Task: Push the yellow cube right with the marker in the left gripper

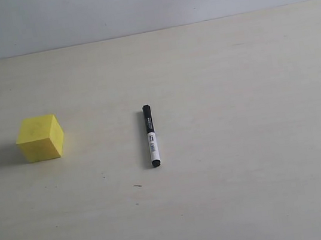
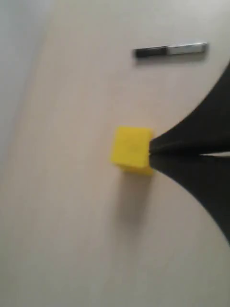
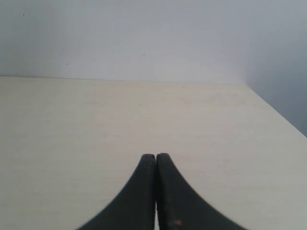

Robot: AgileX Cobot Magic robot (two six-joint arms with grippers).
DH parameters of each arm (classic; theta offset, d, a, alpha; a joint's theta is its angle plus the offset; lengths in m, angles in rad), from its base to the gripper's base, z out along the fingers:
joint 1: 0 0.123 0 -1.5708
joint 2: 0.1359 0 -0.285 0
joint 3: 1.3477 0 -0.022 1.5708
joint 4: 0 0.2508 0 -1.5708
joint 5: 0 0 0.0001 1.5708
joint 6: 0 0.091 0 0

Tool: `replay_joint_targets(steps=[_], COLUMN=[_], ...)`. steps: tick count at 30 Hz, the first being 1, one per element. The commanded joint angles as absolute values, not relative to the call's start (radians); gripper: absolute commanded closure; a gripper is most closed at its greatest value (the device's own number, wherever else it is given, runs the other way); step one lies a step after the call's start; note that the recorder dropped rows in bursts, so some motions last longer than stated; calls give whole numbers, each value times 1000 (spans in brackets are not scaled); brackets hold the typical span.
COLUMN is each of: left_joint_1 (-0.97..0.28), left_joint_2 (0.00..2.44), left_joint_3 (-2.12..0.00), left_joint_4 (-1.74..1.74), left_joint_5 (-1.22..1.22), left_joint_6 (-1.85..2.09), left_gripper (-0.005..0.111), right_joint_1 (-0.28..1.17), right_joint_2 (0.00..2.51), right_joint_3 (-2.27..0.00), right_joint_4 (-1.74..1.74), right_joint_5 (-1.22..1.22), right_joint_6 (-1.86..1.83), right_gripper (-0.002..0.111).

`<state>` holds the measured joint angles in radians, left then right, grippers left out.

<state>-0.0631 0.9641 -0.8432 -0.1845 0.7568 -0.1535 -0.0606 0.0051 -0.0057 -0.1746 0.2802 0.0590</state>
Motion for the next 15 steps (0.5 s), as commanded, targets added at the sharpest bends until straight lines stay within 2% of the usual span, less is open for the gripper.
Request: replay_joint_targets(steps=[1,3,8,15], left_joint_1=[-242,-390,-633,-786], left_joint_2=[1200,1294,1474,1746], left_joint_3=[-917,-956,-1088,-1354], left_joint_4=[-450,-397,-185,-66], left_joint_5=[915,889,877,953], left_joint_6=[49,-51,-301,-447], left_gripper=[107,107,107,107], right_joint_1=[-67,-67,-67,-67], right_joint_2=[0,0,0,0], right_joint_3=[0,0,0,0], right_joint_4=[-175,-175,-175,-175], right_joint_5=[267,267,267,267], right_joint_6=[53,53,53,53], right_gripper=[108,108,108,108])
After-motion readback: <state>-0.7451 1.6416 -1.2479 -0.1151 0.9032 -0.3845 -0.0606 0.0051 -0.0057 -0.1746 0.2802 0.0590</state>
